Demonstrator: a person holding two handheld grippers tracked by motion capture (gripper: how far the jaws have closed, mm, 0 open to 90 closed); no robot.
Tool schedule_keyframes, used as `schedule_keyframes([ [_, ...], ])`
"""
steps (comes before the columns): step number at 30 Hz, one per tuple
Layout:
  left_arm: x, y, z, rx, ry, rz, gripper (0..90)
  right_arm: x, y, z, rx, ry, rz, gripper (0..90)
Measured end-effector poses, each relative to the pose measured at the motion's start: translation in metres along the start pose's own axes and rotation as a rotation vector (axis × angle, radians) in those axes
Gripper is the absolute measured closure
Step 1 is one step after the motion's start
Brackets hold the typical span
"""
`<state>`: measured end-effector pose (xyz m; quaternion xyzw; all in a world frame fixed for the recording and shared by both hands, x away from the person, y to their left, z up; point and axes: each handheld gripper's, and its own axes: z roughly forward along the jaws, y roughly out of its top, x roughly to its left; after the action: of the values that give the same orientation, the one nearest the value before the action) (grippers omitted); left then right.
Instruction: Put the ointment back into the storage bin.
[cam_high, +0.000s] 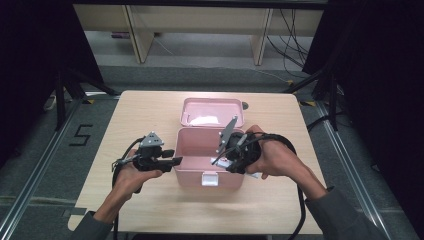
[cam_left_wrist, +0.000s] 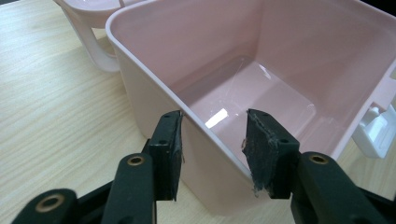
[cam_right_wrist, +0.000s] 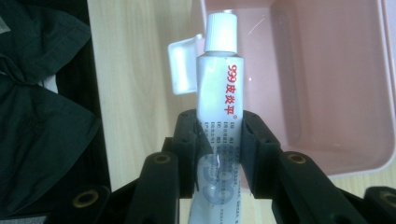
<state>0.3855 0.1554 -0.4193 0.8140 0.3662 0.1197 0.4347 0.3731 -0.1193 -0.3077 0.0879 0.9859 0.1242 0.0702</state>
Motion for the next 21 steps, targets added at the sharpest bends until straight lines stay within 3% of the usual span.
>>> schedule_keyframes([
  [1,0.000,0.000,0.000,-0.002,-0.001,0.000,56.2,-0.004,0.002,0.002,-0.010,0.001,-0.028,70.4],
  [7,0.000,0.000,0.000,0.001,-0.002,0.000,56.1,-0.012,0.012,0.010,0.005,0.006,-0.004,70.4],
  [8,0.000,0.000,0.000,0.002,-0.002,0.000,56.1,-0.015,0.014,0.012,-0.004,0.001,-0.028,70.4],
  [11,0.000,0.000,0.000,0.003,0.000,0.002,56.1,-0.020,0.017,0.018,-0.003,0.012,-0.027,70.4],
  [14,0.000,0.000,0.000,0.001,-0.002,0.000,56.0,-0.025,0.021,0.023,-0.015,0.015,-0.061,70.4],
  [15,-0.001,0.000,0.000,-0.001,0.000,-0.001,56.1,-0.025,0.022,0.024,-0.005,0.017,-0.041,70.4],
  [17,0.000,0.000,0.000,0.001,-0.001,0.000,56.1,-0.027,0.025,0.027,0.000,0.021,-0.059,70.4],
  [18,0.000,0.000,0.000,0.002,-0.001,0.001,56.1,-0.028,0.025,0.029,0.006,0.025,-0.043,70.4],
  [19,0.000,0.000,0.000,0.003,0.000,0.001,56.1,-0.031,0.026,0.031,-0.005,0.021,-0.085,70.4],
  [21,-0.001,0.000,0.000,-0.001,0.008,-0.003,56.1,-0.031,0.027,0.033,0.010,0.021,-0.062,70.4],
])
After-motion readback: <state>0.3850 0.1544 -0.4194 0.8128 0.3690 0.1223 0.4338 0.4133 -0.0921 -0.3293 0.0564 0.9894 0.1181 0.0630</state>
